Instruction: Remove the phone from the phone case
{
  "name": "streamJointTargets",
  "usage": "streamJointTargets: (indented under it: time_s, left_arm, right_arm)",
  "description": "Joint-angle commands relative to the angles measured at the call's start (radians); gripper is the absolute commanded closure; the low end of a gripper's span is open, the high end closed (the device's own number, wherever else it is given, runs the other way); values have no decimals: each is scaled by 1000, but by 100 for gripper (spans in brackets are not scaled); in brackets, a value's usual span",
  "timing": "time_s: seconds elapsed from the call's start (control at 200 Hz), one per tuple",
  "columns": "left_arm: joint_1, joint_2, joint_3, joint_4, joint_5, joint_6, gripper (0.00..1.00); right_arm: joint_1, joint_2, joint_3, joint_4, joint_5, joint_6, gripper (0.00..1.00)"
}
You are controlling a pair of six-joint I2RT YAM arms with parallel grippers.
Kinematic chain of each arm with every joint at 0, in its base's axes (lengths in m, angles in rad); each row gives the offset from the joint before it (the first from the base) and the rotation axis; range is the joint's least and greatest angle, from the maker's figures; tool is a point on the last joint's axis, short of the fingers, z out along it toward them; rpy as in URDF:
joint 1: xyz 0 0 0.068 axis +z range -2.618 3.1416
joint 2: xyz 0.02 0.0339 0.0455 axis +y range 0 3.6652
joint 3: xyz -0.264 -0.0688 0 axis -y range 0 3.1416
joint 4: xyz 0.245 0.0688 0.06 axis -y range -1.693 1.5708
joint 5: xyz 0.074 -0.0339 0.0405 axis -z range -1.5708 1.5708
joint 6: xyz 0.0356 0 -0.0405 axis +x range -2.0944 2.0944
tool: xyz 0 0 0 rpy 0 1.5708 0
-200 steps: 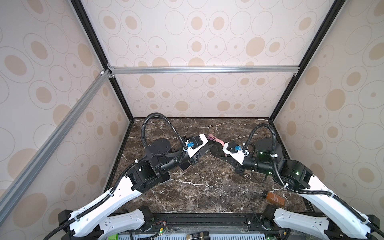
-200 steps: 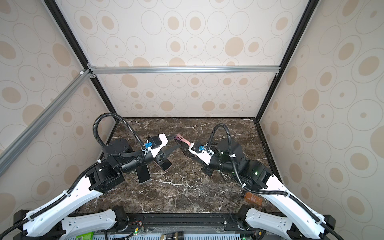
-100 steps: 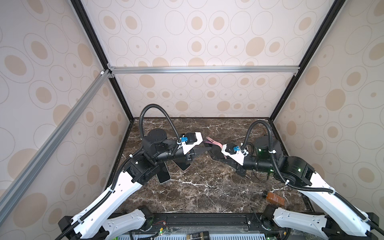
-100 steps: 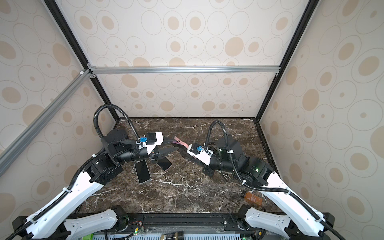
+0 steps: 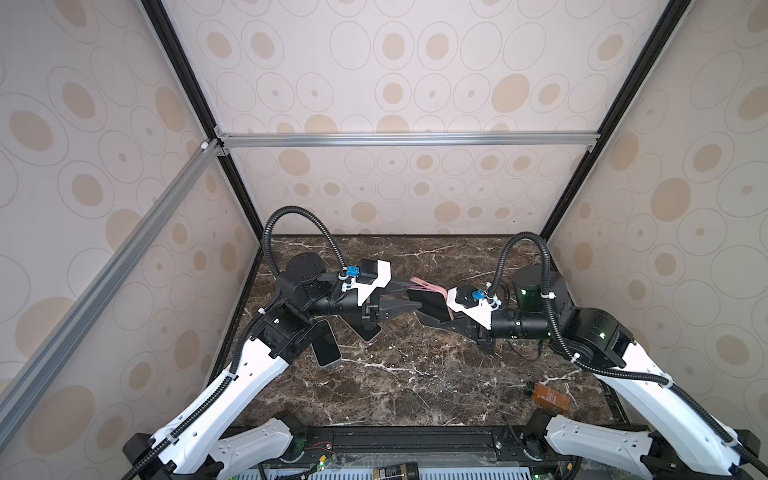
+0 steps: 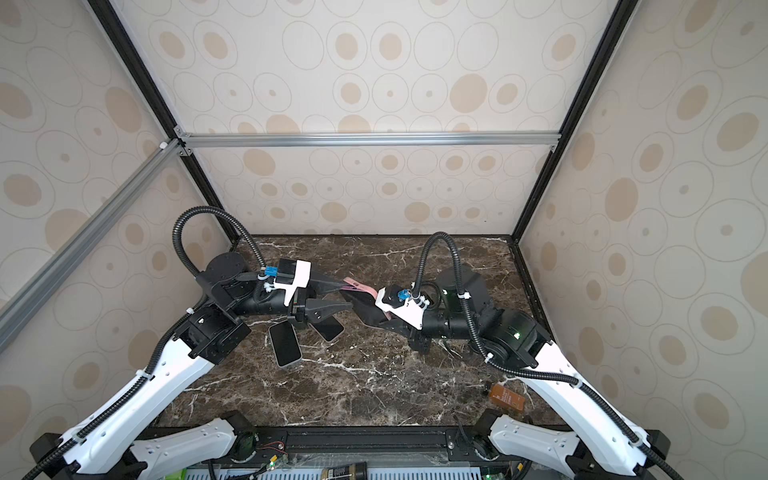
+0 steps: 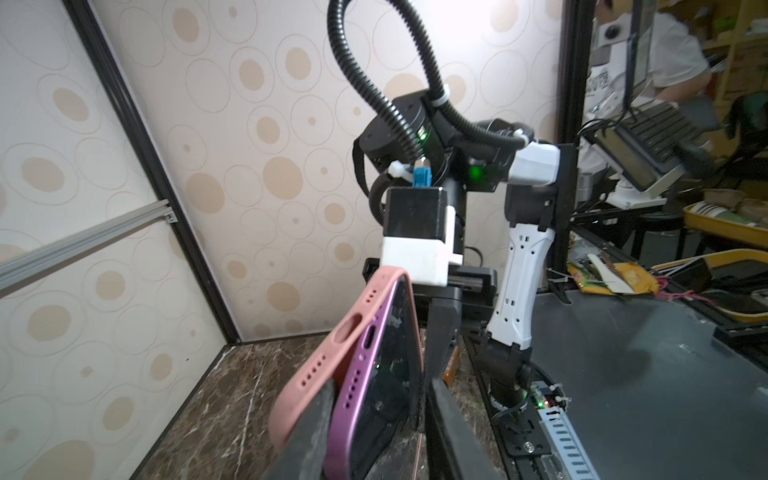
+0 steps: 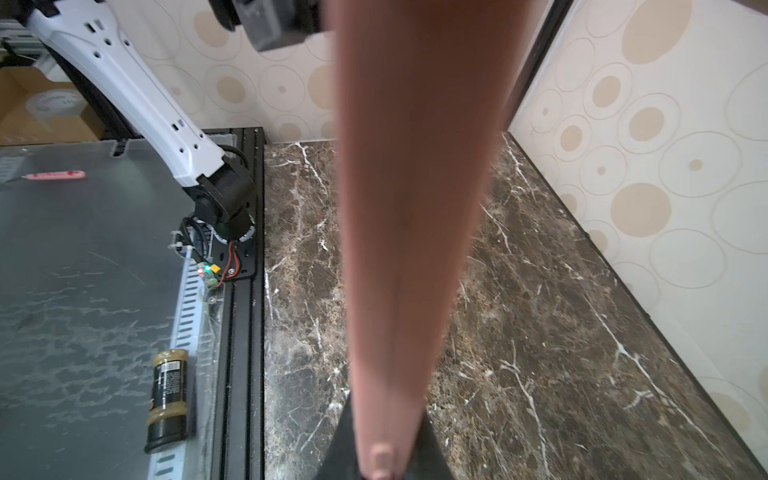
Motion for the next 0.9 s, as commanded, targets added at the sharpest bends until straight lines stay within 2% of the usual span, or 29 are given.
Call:
streamJointTargets:
  time_s: [0.0, 0.325, 0.5, 0.605, 0.795, 0.895]
  left_arm:
    - [8, 20, -48, 129, 82, -133, 64]
    - [4, 49, -109, 187, 93, -206, 66]
    - [2, 47, -164, 287, 95, -259, 66]
    - [2, 45, -172, 304, 95, -270, 68]
    - [2, 15, -161, 261, 50, -223, 80]
    - [2, -2, -139, 216, 18, -179, 88]
  right_arm:
    - [-11, -8, 43, 185, -221, -10, 100]
    - [-30, 7, -4, 420, -253, 77, 100]
    - [-30, 13, -16, 515, -259, 110, 100]
    - [-30, 34, 11, 480, -262, 94, 100]
    - [-31, 44, 19, 372, -221, 39, 100]
    - [-30, 39, 13, 301, -196, 12, 92]
